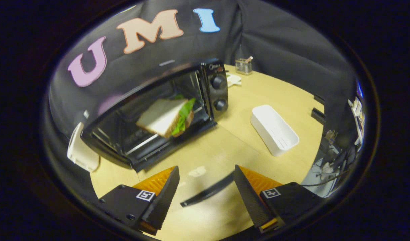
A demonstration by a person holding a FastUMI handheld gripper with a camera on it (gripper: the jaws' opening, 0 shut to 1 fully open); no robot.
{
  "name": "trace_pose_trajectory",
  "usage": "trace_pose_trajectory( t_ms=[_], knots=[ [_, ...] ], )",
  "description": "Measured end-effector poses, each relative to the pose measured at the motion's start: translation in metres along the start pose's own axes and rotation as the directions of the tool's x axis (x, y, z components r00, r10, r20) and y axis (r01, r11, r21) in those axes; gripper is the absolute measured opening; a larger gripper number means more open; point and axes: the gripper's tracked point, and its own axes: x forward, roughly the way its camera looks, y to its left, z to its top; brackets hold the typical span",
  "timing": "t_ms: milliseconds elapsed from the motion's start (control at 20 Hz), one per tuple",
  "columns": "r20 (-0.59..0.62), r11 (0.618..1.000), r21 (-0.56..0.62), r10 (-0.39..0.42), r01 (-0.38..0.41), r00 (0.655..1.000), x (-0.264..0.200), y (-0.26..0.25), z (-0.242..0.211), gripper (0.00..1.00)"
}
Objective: Open the toaster oven, put the food inside, and close the toaster oven door.
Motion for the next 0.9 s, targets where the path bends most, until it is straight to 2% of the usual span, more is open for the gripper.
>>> trace_pose_trajectory(
  t_ms=[150, 300, 650, 700, 800, 900],
  knots=[
    [-0.117, 0.998, -0.055, -0.045, 0.039, 0.992, -0.015, -0.016, -0.037, 1.00],
    [-0.210, 0.979, -0.198, -0.086, 0.044, 0.974, -0.020, -0.032, -0.065, 1.00],
    [-0.286, 0.927, -0.356, 0.012, -0.118, 0.958, 0.024, -0.019, -0.095, 0.98],
    [-0.271, 0.920, -0.368, 0.035, -0.137, 0.962, 0.028, -0.013, -0.086, 0.98],
    [-0.260, 0.919, -0.359, 0.067, -0.161, 0.963, 0.029, -0.006, -0.086, 0.97],
    [-0.258, 0.903, -0.393, 0.074, -0.175, 0.963, 0.033, -0.004, -0.085, 0.95]
  ],
)
